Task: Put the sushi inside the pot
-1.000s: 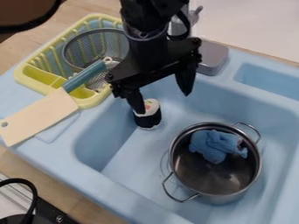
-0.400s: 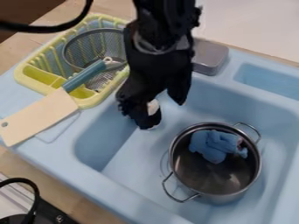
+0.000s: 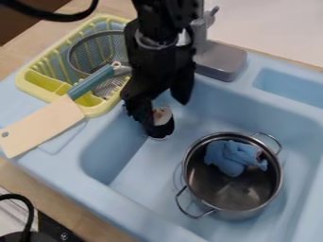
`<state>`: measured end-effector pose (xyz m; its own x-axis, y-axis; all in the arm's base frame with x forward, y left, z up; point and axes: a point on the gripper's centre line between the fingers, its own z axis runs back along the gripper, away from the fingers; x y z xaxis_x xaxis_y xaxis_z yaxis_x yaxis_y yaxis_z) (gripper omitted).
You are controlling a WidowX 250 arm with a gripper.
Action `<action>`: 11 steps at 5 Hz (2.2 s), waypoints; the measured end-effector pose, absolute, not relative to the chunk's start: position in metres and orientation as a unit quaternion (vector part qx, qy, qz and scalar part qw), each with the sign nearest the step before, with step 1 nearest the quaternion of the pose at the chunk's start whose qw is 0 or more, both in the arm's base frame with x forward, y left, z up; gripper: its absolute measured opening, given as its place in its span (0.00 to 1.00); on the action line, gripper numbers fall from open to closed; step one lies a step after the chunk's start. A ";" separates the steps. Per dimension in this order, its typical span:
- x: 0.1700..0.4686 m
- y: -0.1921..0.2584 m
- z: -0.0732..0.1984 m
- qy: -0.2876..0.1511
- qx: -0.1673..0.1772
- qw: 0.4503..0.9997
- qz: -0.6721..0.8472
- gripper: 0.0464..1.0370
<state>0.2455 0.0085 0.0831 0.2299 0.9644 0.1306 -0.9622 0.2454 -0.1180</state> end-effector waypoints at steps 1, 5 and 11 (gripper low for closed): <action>0.248 0.011 0.072 -0.080 0.003 0.777 0.625 0.96; 0.251 0.004 0.066 -0.045 -0.019 0.786 0.617 0.33; 0.220 -0.032 0.130 -0.096 -0.037 0.850 0.516 0.31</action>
<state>0.2202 -0.0316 0.1302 0.4493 0.8845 0.1256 -0.8705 0.4650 -0.1613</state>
